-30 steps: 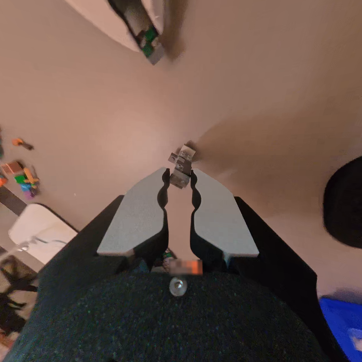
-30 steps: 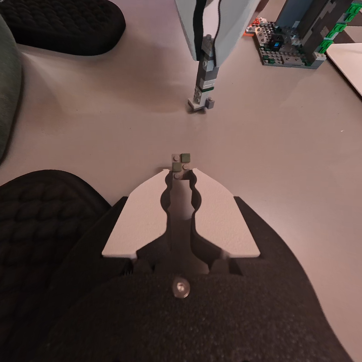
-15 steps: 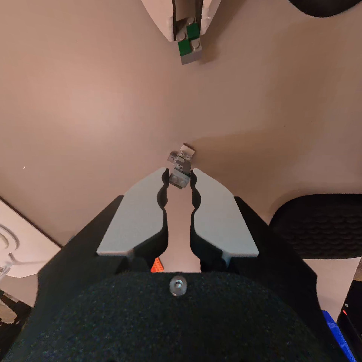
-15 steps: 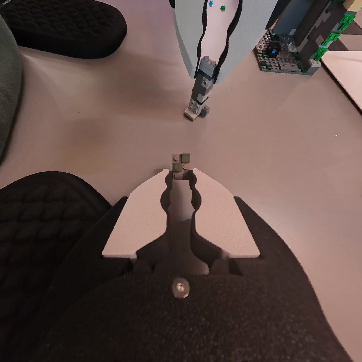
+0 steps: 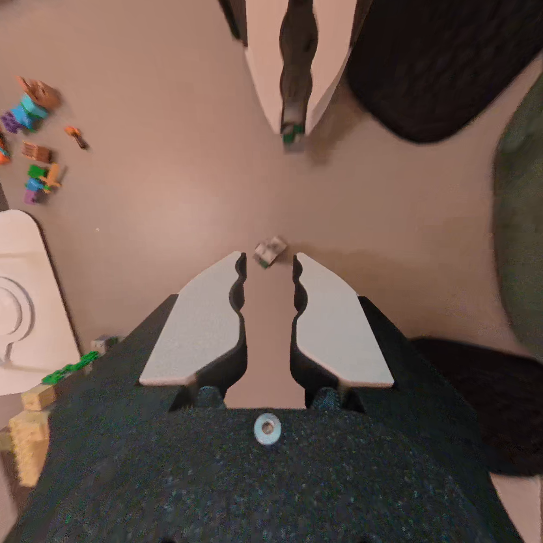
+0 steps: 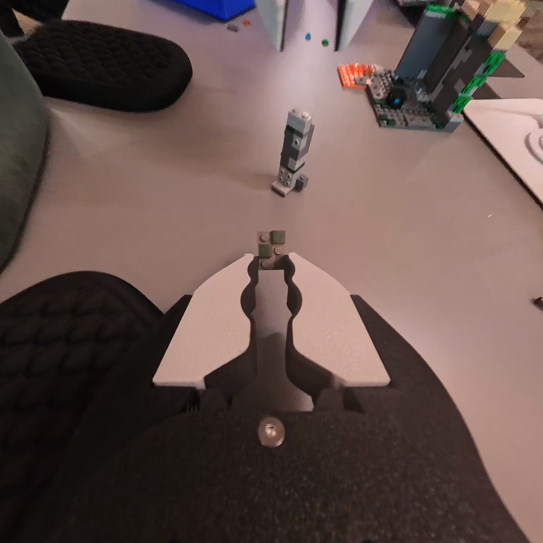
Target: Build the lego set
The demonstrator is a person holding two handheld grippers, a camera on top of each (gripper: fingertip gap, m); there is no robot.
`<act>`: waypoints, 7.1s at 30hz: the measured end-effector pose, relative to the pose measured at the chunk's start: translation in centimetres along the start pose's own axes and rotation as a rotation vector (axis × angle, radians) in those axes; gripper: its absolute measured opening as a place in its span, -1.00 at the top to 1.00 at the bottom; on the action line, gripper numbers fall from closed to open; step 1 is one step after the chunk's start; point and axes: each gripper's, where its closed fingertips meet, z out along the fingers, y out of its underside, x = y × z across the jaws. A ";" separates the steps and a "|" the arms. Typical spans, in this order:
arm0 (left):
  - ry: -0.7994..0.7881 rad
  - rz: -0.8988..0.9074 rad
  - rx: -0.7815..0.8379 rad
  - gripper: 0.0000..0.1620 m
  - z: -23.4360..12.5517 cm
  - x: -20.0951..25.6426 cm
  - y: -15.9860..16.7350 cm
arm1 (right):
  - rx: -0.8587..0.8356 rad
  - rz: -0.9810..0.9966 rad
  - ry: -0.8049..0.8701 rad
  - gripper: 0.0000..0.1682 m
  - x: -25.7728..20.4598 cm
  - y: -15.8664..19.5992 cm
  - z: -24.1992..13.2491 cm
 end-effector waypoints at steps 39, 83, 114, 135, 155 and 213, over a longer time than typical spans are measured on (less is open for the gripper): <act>0.037 -0.058 0.788 0.80 0.0 6.7 1.5 | -0.068 -0.097 -0.119 0.80 -5.2 -9.5 6.5; 0.007 -0.024 0.862 0.78 -0.5 3.0 0.9 | -0.006 0.071 0.237 0.80 -1.6 -10.7 5.6; 0.016 -0.137 0.800 0.78 2.2 1.7 2.4 | -0.066 -0.059 -0.112 0.78 -0.8 -5.8 8.4; -0.022 -0.163 0.731 0.77 3.5 1.6 2.6 | -0.039 -0.001 -0.092 0.78 -0.6 -5.5 8.2; 0.029 -0.261 0.662 0.79 4.1 1.7 2.4 | -0.031 -0.019 -0.011 0.70 -0.3 -5.8 7.8; -0.017 -0.306 0.480 0.75 4.4 2.3 1.9 | -0.048 0.107 -0.004 0.49 -0.2 -6.9 5.0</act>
